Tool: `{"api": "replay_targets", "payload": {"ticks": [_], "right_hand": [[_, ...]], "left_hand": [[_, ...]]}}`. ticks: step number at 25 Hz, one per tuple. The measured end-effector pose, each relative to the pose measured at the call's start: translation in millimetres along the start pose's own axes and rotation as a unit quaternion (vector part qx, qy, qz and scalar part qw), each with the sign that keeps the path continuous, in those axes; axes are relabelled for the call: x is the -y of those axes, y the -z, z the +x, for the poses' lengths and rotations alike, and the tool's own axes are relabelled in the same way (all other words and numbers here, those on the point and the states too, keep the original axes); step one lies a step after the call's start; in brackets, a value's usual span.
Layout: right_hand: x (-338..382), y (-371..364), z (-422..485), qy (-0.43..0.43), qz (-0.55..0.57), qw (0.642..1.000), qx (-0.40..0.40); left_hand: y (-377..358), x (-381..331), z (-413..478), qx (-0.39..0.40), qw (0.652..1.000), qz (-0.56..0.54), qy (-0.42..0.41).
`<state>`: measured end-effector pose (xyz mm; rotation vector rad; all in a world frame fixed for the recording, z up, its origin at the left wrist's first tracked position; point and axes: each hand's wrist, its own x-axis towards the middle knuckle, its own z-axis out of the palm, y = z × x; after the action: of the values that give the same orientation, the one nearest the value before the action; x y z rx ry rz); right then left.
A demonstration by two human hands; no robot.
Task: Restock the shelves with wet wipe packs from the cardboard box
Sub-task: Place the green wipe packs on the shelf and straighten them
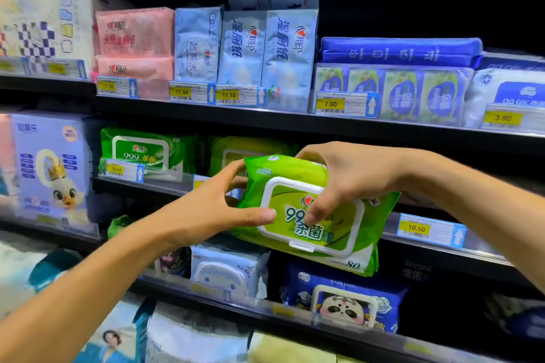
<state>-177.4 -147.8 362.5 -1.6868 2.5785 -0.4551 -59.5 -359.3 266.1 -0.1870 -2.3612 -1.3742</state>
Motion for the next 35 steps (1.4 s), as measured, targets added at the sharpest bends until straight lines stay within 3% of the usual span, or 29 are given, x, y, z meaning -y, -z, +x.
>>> {"api": "replay_targets", "payload": {"ticks": [6,10,13,16,19,27,35], "right_hand": [[10,-9,0,0.046,0.002,0.999,-0.02],[-9,-13,-5,0.056,0.002,0.99,-0.128],[-28,-29,-7,0.035,0.188,0.96,-0.203],[-25,-54,2,0.016,0.39,0.91,-0.142],[-21,-65,25,0.073,0.394,0.902,-0.158],[-24,-72,60,0.093,0.342,0.891,-0.284],[-35,-86,81,0.103,0.3,0.878,-0.357]], "left_hand": [[-6,-8,-19,-0.087,0.995,-0.054,-0.017],[5,-5,-21,-0.164,0.985,-0.061,0.004],[26,4,-22,-0.209,0.975,-0.076,0.022],[38,7,-21,-0.221,0.968,-0.115,0.009],[48,6,-15,-0.215,0.97,-0.11,-0.009],[71,-2,3,-0.211,0.974,0.001,-0.079],[77,9,11,-0.217,0.971,0.076,-0.062]]}}
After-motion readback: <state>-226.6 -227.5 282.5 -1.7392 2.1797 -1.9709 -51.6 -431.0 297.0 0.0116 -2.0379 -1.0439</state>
